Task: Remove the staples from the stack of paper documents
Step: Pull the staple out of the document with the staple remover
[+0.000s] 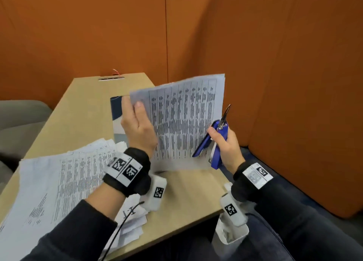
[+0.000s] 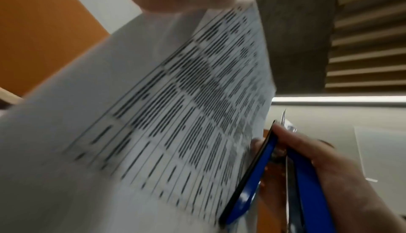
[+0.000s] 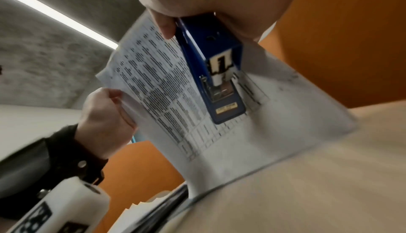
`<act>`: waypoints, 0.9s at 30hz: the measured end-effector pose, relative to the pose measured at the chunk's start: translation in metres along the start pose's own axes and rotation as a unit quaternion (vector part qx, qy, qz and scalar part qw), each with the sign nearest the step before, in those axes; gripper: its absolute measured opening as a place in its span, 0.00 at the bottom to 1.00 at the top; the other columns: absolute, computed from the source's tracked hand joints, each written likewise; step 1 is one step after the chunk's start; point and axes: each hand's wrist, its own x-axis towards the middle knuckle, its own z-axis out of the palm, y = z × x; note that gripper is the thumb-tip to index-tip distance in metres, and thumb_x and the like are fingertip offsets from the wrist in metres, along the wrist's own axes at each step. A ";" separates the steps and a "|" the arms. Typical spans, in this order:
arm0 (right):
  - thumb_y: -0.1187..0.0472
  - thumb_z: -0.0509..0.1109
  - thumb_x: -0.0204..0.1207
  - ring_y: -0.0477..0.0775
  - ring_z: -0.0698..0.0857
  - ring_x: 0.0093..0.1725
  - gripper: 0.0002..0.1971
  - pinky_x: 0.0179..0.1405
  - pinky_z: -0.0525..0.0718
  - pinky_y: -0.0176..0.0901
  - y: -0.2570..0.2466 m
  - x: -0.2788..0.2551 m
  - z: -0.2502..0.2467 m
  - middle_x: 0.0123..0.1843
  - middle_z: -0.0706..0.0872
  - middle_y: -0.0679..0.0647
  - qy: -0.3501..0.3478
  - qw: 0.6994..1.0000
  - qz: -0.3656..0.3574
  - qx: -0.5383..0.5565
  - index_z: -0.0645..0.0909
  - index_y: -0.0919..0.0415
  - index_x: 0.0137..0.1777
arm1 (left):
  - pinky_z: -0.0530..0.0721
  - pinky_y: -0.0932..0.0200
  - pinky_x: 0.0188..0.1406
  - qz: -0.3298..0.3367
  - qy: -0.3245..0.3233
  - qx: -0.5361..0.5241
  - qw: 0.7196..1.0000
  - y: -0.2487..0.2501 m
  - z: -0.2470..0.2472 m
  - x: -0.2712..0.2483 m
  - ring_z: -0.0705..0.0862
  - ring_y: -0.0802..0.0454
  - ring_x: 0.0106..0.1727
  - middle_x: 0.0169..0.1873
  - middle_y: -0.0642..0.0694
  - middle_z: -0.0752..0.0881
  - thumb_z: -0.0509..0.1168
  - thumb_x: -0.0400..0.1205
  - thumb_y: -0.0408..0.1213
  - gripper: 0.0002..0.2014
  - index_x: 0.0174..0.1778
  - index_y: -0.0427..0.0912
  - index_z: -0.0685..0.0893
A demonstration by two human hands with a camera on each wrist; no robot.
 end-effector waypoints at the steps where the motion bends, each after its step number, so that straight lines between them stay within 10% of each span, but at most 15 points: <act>1: 0.53 0.68 0.77 0.38 0.85 0.43 0.05 0.52 0.77 0.40 0.005 -0.003 0.000 0.37 0.86 0.34 0.000 1.000 0.014 0.008 0.78 0.52 0.48 | 0.65 0.69 0.28 -0.019 -0.012 0.002 1.000 -0.007 -0.002 -0.008 0.70 0.67 0.28 0.29 0.56 0.68 0.49 0.84 0.31 0.08 0.42 0.42 0.71; 8: 0.53 0.69 0.78 0.51 0.86 0.63 0.20 0.69 0.79 0.53 0.011 -0.009 -0.002 0.60 0.88 0.46 0.023 0.996 0.072 0.054 0.76 0.56 0.69 | 0.65 0.70 0.25 -0.085 -0.019 0.025 0.996 -0.026 -0.004 -0.022 0.70 0.67 0.26 0.26 0.52 0.68 0.51 0.80 0.32 0.10 0.34 0.47 0.67; 12: 0.45 0.73 0.73 0.62 0.85 0.62 0.30 0.71 0.77 0.65 0.000 0.001 0.000 0.59 0.87 0.59 0.070 0.994 0.067 0.053 0.78 0.68 0.65 | 0.74 0.56 0.27 0.009 -0.065 0.054 0.996 -0.008 -0.002 -0.007 0.77 0.50 0.28 0.27 0.46 0.77 0.54 0.83 0.37 0.04 0.43 0.47 0.72; 16: 0.42 0.73 0.73 0.62 0.84 0.64 0.33 0.69 0.80 0.59 -0.011 0.007 0.004 0.60 0.84 0.58 0.103 0.993 0.020 0.048 0.76 0.70 0.65 | 0.67 0.65 0.23 0.088 -0.053 0.083 0.991 0.010 0.003 -0.004 0.72 0.55 0.27 0.29 0.53 0.71 0.50 0.84 0.39 0.03 0.46 0.44 0.66; 21: 0.58 0.69 0.82 0.38 0.86 0.45 0.04 0.50 0.80 0.34 0.002 -0.004 0.004 0.40 0.87 0.36 0.053 0.998 0.026 0.006 0.79 0.57 0.51 | 0.61 0.69 0.22 0.032 -0.020 0.055 0.998 -0.012 0.002 -0.033 0.68 0.64 0.24 0.26 0.57 0.66 0.48 0.84 0.36 0.05 0.43 0.42 0.66; 23: 0.55 0.69 0.81 0.39 0.86 0.47 0.06 0.52 0.80 0.31 0.007 -0.013 0.008 0.42 0.88 0.35 0.030 0.999 0.030 -0.018 0.79 0.54 0.54 | 0.61 0.66 0.22 0.000 -0.025 0.053 0.998 -0.017 0.003 -0.042 0.68 0.63 0.24 0.25 0.56 0.65 0.48 0.85 0.38 0.08 0.42 0.42 0.67; 27: 0.37 0.72 0.72 0.66 0.83 0.45 0.31 0.55 0.82 0.60 0.006 -0.004 0.008 0.45 0.83 0.65 0.066 0.996 0.046 -0.043 0.77 0.68 0.53 | 0.66 0.71 0.25 -0.027 -0.023 0.072 0.997 -0.015 0.002 -0.023 0.71 0.66 0.26 0.26 0.56 0.69 0.54 0.86 0.30 0.10 0.39 0.40 0.70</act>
